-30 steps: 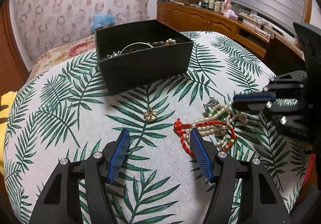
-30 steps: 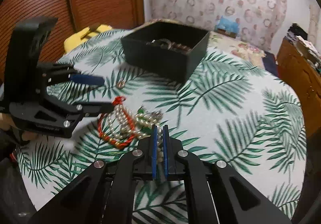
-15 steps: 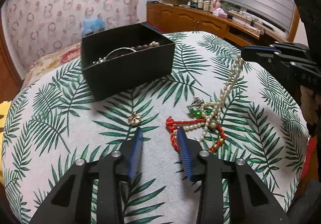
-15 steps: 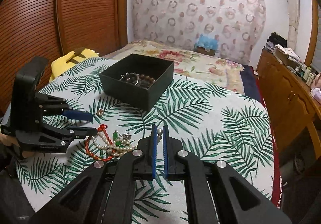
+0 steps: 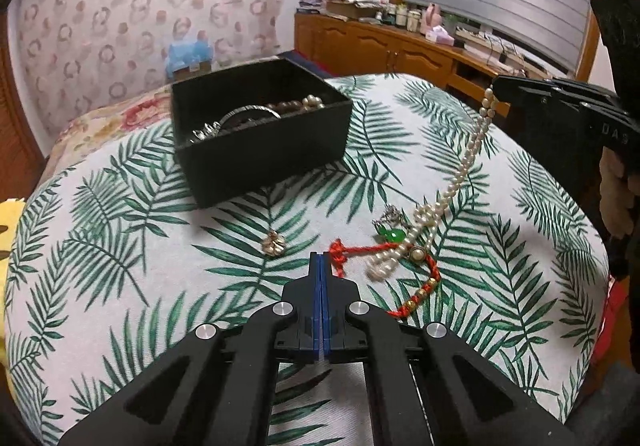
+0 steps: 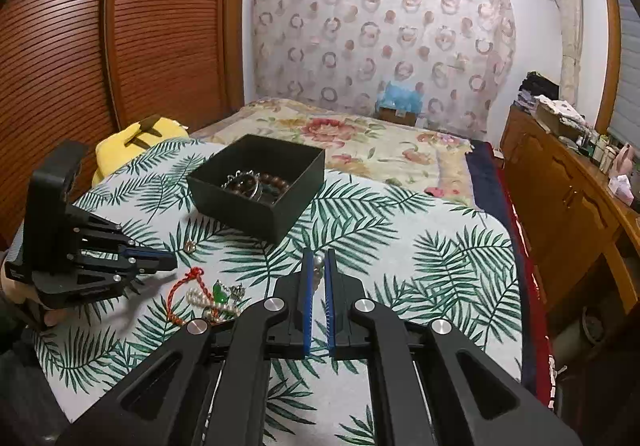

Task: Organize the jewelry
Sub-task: 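Lift the pearl necklace with the right tool while the left grasps the red string bracelet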

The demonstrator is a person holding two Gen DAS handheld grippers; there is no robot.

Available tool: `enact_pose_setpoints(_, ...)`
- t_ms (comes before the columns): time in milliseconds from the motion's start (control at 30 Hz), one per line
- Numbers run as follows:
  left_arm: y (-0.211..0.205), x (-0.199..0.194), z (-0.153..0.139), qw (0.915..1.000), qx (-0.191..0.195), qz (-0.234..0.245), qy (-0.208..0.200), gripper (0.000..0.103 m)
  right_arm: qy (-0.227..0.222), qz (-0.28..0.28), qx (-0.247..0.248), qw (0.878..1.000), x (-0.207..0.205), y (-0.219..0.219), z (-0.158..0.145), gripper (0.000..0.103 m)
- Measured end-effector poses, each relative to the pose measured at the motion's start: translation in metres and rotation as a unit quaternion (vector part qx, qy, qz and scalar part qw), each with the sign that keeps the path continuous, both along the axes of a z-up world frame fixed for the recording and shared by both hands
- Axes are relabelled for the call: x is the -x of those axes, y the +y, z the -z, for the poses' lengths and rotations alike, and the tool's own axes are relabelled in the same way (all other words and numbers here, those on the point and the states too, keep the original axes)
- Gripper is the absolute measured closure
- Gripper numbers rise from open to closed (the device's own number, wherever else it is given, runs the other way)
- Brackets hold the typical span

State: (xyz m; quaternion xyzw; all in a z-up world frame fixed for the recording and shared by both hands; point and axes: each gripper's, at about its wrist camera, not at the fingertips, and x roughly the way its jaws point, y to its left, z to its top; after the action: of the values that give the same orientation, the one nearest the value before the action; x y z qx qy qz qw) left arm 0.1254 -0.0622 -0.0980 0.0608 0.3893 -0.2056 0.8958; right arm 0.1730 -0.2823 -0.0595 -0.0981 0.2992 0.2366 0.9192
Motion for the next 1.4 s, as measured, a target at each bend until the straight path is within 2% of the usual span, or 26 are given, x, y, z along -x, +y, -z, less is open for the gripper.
enact_pose_setpoints(233,-0.003,-0.001,-0.003,1.0000,0.007,0.002,0.003,0.103,-0.014,0.001,-0.001,1.000,0.003,0.000,-0.009,0.097)
enact_pose_setpoints(333,-0.009,-0.004,0.001,1.0000,-0.003,0.004,0.008,0.101,-0.016,0.002,-0.002,1.000,0.004,-0.002,-0.012,0.097)
enact_pose_setpoints(400,-0.011,-0.007,0.004,0.9999,-0.007,0.004,0.012,0.098,-0.016,0.002,-0.002,1.000,0.004,-0.002,-0.012,0.097)
enact_pose_setpoints(467,-0.014,-0.010,0.006,0.9998,-0.010,0.005,0.017,0.086,-0.016,0.002,-0.002,1.000,0.004,-0.002,-0.012,0.097)
enact_pose_setpoints(567,-0.018,-0.012,0.008,0.9996,-0.014,0.008,0.021,0.081,-0.015,0.001,-0.001,1.000,0.004,-0.002,-0.013,0.097)
enact_pose_setpoints(733,-0.026,-0.017,0.012,0.9992,-0.031,0.015,0.018,0.081,-0.016,0.001,-0.002,1.000,0.005,-0.002,-0.013,0.097)
enact_pose_setpoints(800,-0.027,-0.019,0.012,0.9990,-0.038,0.015,0.017,0.098,-0.019,0.000,-0.003,1.000,0.005,-0.002,-0.015,0.097)
enact_pose_setpoints(900,-0.024,-0.018,0.007,0.9993,-0.030,0.013,0.015,0.099,-0.029,-0.002,-0.004,1.000,0.007,-0.001,-0.024,0.097)
enact_pose_setpoints(1233,-0.008,-0.005,-0.039,0.9988,-0.012,-0.009,-0.047,0.099,-0.073,-0.012,-0.002,0.997,0.010,0.012,-0.065,0.097)
enact_pose_setpoints(1400,0.000,-0.006,-0.054,0.9978,-0.011,-0.016,-0.063,0.099,-0.088,-0.013,-0.013,0.996,0.004,0.016,-0.084,0.097)
